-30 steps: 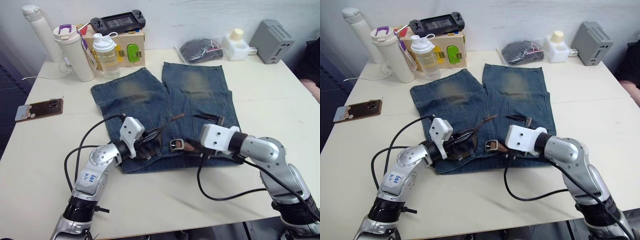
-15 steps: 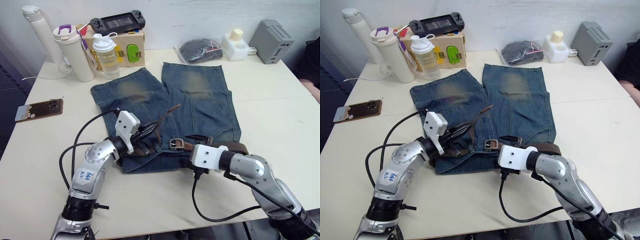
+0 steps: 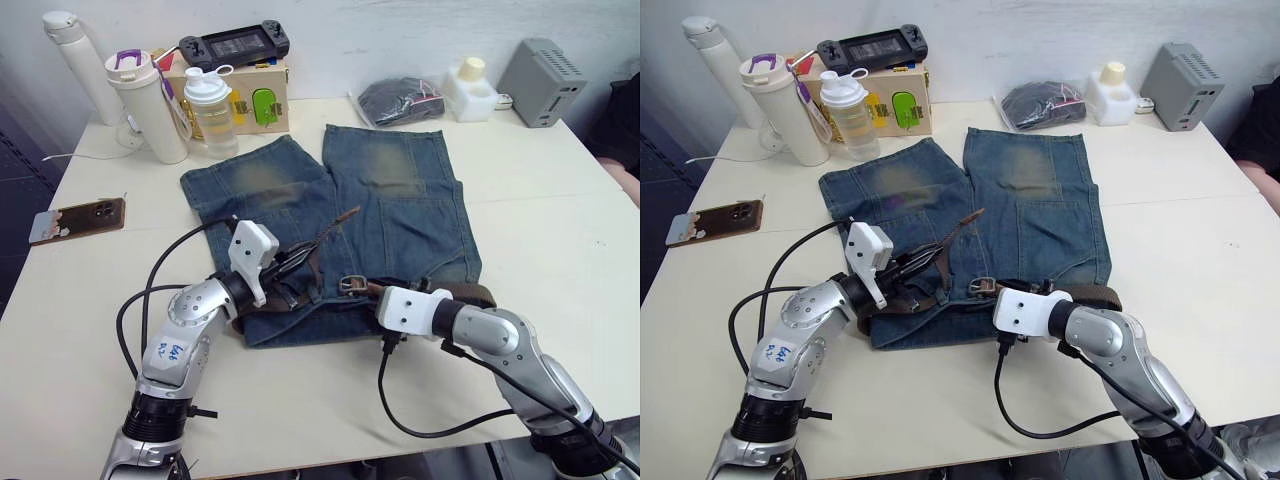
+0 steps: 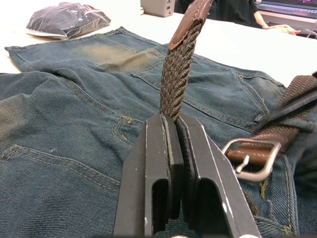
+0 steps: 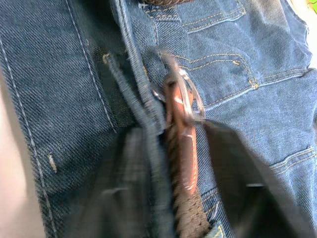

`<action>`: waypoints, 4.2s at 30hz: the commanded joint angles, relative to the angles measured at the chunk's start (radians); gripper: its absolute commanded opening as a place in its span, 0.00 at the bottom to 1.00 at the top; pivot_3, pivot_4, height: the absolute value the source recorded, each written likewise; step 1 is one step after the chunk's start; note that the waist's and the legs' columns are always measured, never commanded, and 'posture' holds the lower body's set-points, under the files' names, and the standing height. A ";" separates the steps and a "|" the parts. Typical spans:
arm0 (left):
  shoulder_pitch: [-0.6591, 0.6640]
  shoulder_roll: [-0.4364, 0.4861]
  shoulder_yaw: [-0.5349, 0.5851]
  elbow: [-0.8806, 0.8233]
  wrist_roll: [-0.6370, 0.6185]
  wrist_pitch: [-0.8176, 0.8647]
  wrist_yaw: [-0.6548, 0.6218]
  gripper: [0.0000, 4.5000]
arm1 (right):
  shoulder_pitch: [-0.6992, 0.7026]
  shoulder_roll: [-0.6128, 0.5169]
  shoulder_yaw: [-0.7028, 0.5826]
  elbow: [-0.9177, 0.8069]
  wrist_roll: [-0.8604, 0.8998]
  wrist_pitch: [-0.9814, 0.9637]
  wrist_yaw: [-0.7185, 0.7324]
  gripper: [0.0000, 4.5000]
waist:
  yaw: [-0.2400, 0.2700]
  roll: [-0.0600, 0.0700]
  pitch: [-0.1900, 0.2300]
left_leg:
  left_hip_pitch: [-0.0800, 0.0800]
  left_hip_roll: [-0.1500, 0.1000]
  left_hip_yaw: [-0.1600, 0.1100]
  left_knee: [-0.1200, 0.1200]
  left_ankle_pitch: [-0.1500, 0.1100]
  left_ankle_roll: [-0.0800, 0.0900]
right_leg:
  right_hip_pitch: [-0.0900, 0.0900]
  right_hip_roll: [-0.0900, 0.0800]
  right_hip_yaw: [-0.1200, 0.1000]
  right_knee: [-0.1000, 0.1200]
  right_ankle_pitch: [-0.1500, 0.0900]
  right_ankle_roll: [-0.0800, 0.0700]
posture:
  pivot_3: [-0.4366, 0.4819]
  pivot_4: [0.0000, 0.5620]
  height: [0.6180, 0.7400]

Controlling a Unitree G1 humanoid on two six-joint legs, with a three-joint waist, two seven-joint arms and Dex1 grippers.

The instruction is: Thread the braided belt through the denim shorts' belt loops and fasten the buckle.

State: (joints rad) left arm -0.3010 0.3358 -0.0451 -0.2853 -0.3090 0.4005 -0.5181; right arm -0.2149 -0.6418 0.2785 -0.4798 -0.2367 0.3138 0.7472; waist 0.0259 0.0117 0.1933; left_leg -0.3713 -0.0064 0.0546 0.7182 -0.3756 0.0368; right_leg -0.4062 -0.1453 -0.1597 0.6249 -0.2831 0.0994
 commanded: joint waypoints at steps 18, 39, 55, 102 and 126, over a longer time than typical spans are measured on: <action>0.077 0.106 -0.036 -0.108 0.046 0.017 -0.059 0.00 | -0.125 0.207 -0.146 -0.112 0.184 0.563 -0.066 0.00 | -0.002 0.000 0.000 | 0.000 0.000 0.000 0.000 0.000 0.000 | -0.001 -0.001 0.000 0.000 0.000 0.000 | 0.48 0.27 0.56; 0.061 0.058 -0.020 -0.140 -0.002 0.332 0.048 0.00 | -0.271 0.257 -0.158 -0.190 0.290 0.839 -0.252 0.00 | -0.002 0.000 0.000 | -0.001 -0.001 0.000 -0.001 0.000 0.000 | -0.002 0.001 0.001 0.001 0.000 0.000 | 0.48 0.27 0.56; 0.008 -0.006 -0.040 -0.151 -0.022 0.395 0.074 0.00 | -0.260 0.269 -0.134 -0.196 0.326 0.856 -0.310 0.00 | -0.002 0.000 0.000 | -0.001 -0.001 0.000 -0.001 0.000 0.000 | -0.002 0.002 0.001 0.001 0.000 0.000 | 0.48 0.27 0.56; -0.024 -0.111 -0.018 -0.131 -0.064 0.517 0.156 0.00 | -0.273 0.239 -0.084 -0.206 0.408 0.874 -0.352 0.00 | -0.003 0.000 0.000 | -0.001 -0.001 0.001 -0.001 0.000 0.000 | -0.003 0.002 0.001 0.001 0.000 0.000 | 0.48 0.27 0.56; -0.091 -0.138 -0.089 -0.031 -0.037 0.397 0.127 0.00 | -0.266 -0.038 -0.084 -0.255 0.552 0.732 -0.067 0.62 | 0.002 -0.001 0.000 | -0.002 -0.001 0.000 -0.001 0.000 0.000 | -0.002 0.001 0.000 0.000 0.000 0.000 | 0.48 0.27 0.56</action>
State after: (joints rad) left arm -0.3851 0.2009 -0.1251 -0.3021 -0.3474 0.8167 -0.3857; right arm -0.4772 -0.6593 0.2759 -0.6683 0.2617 1.0763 0.6228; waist 0.0279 0.0111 0.1936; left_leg -0.3740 -0.0072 0.0546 0.7175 -0.3755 0.0371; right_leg -0.4086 -0.1442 -0.1598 0.6242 -0.2829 0.0997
